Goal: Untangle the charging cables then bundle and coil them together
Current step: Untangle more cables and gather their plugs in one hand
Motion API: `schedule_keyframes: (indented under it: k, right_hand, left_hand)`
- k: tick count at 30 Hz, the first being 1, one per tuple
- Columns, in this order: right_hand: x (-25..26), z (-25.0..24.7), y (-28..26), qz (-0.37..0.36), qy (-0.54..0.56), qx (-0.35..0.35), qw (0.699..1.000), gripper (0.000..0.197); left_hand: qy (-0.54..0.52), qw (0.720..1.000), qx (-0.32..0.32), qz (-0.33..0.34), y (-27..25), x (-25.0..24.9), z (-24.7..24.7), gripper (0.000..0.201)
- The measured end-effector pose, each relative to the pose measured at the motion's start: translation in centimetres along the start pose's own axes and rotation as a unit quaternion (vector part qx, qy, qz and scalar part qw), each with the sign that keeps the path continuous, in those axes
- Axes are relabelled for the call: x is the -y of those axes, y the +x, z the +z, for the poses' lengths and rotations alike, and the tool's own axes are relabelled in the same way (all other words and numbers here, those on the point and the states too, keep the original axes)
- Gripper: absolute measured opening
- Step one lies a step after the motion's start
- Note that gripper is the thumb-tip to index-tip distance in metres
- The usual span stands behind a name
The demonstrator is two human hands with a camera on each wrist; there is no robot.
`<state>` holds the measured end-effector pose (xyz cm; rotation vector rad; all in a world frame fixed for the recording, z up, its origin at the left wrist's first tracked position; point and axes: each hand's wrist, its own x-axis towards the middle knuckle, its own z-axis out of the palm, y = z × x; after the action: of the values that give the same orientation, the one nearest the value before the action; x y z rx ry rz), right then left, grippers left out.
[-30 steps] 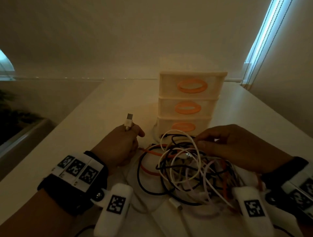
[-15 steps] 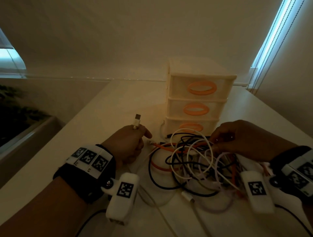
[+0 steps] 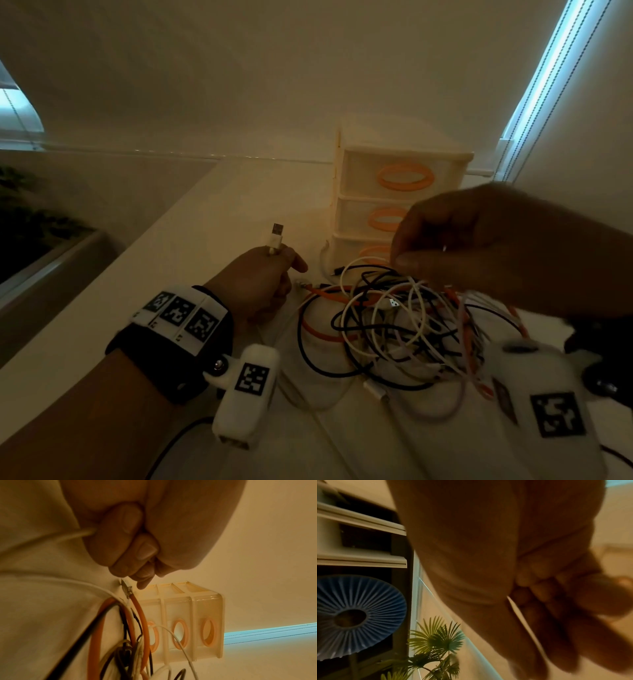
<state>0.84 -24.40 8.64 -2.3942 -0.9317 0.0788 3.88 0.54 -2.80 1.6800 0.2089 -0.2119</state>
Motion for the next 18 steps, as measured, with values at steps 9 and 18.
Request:
schedule_keyframes:
  k: [9, 18]
  right_hand:
    - [-2.9, 3.2, -0.8, 0.127, -0.143, 0.099, 0.977, 0.010]
    - [-5.3, 3.8, -1.1, 0.148, -0.084, 0.090, 0.981, 0.009]
  left_hand:
    - [0.004, 0.995, 0.095, 0.031, -1.0, -0.5, 0.7, 0.038]
    - [0.145, 0.971, 0.188, 0.032, -1.9, -0.4, 1.0, 0.037]
